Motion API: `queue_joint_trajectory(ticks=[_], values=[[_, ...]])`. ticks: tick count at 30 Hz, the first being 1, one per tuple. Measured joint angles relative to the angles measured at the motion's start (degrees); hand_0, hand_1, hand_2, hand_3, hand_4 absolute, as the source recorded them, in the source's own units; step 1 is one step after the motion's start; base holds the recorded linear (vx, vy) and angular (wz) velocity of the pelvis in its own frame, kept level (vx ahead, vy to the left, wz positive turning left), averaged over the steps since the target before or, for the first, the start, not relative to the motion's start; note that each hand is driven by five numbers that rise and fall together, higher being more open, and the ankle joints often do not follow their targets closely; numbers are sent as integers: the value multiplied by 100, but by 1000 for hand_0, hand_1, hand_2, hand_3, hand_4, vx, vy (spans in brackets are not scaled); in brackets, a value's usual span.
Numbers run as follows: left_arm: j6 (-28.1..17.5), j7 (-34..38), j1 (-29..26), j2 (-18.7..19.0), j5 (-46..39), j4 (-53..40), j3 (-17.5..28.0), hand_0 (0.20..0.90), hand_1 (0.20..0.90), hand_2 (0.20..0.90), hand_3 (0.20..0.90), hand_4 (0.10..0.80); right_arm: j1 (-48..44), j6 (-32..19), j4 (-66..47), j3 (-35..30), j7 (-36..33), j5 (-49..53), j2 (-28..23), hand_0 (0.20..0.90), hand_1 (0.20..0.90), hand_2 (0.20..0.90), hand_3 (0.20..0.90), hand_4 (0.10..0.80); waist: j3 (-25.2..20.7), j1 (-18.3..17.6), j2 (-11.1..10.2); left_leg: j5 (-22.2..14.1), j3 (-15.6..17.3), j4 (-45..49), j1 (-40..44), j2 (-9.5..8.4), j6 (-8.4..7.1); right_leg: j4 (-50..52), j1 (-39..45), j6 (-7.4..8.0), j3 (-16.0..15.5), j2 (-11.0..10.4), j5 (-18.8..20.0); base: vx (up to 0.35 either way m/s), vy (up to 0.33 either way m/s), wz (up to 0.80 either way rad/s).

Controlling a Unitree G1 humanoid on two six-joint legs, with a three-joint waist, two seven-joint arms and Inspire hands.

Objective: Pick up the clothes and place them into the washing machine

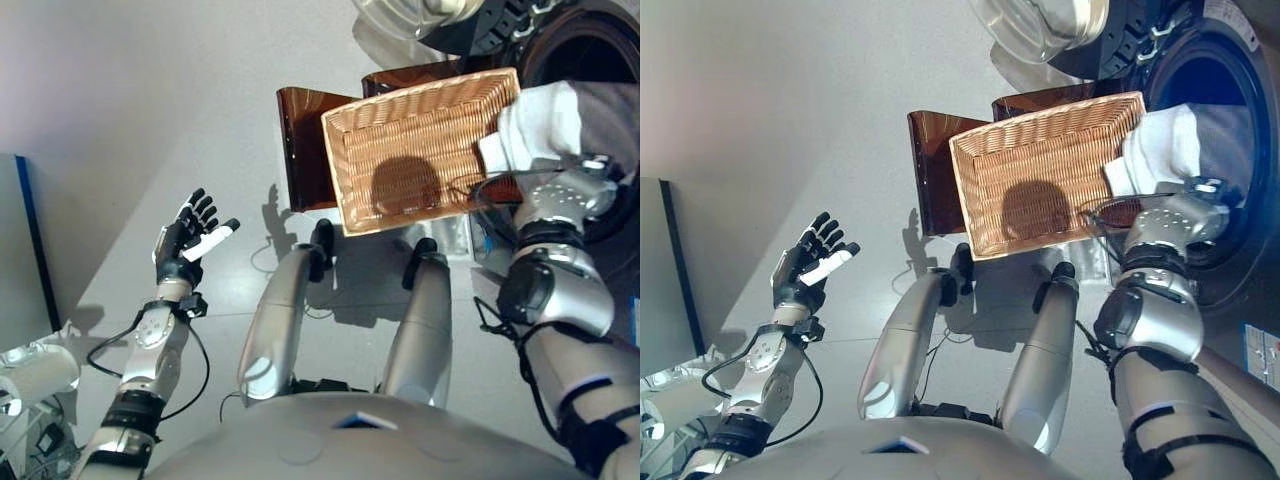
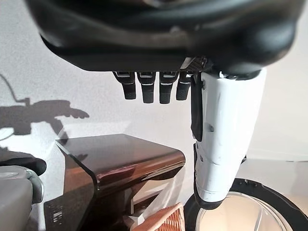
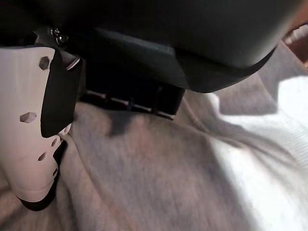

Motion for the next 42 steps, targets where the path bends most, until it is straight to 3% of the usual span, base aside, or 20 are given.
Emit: queue_joint_trajectory(ticks=[11, 12, 13, 14, 21, 29, 32, 35, 42], values=[[27, 1, 42, 16, -122, -33, -1, 900, 900, 900, 900, 800, -141, -116, 0, 5, -228, 48, -172, 200, 200, 200, 200, 300, 2, -17, 21, -84, 47, 86, -163, -16, 76, -24, -128, 33, 31, -1, -12, 1, -1, 0], [27, 2, 42, 17, -123, -33, -1, 900, 900, 900, 900, 800, -141, -116, 0, 23, -223, 49, -171, 389, 389, 389, 389, 435, 3, -20, 19, -91, 52, 88, -166, -15, 80, -37, -128, 36, 34, 1, -11, 0, 0, 0], [27, 2, 42, 16, -123, -33, -1, 900, 900, 900, 900, 800, -141, -116, 0, 34, -210, 49, -171, 502, 502, 502, 502, 516, 5, -22, 17, -96, 56, 91, -169, -14, 86, -46, -128, 40, 36, 3, -8, 0, 0, 0], [27, 2, 42, 16, -123, -32, -1, 900, 900, 900, 900, 800, -141, -116, 0, 43, -204, 48, -171, 900, 900, 900, 900, 800, 5, -25, 16, -99, 58, 93, -172, -13, 88, -51, -128, 43, 37, 3, -7, 0, 0, 0], [23, 2, 49, 24, -123, -31, 4, 900, 900, 900, 900, 800, -136, 53, 43, 566, -27, -360, -182, 900, 900, 900, 900, 800, 26, -128, -15, -123, 69, 114, -206, 2, 102, -85, -144, 72, 35, 14, 10, 0, 0, 0], [21, -7, 55, 24, -123, -23, 5, 900, 900, 900, 900, 800, -120, 690, 300, 1164, 310, -1033, -312, 900, 900, 900, 900, 800, 59, -185, -65, -176, 94, 222, -207, 54, 120, -94, -122, 117, 73, 71, 41, -7, 7, -4], [11, -35, 59, 30, -123, -27, 28, 900, 900, 900, 900, 800, 116, 1132, 227, 1855, 303, -2070, -434, 900, 900, 900, 900, 800, 118, -192, -155, -223, 109, 300, -192, 109, 111, -91, -96, 114, 83, 116, 53, -32, 7, -10], [11, -90, 79, 27, -115, -19, 42, 900, 900, 900, 900, 800, 724, 1740, -402, 2546, 212, -3995, -528, 900, 900, 900, 900, 800, 157, -254, -216, -235, 117, 301, -190, 113, 107, -97, -95, 111, 87, 115, 55, 0, 0, 0], [-35, -153, 78, 28, -95, -32, 320, 900, 900, 900, 900, 800, 1102, 2383, -547, 2847, 195, -6234, -541, 900, 900, 900, 900, 800, 157, -315, -219, -240, 130, 297, -154, 125, 109, -94, -77, 111, 97, 125, 55, 0, 0, 0]])
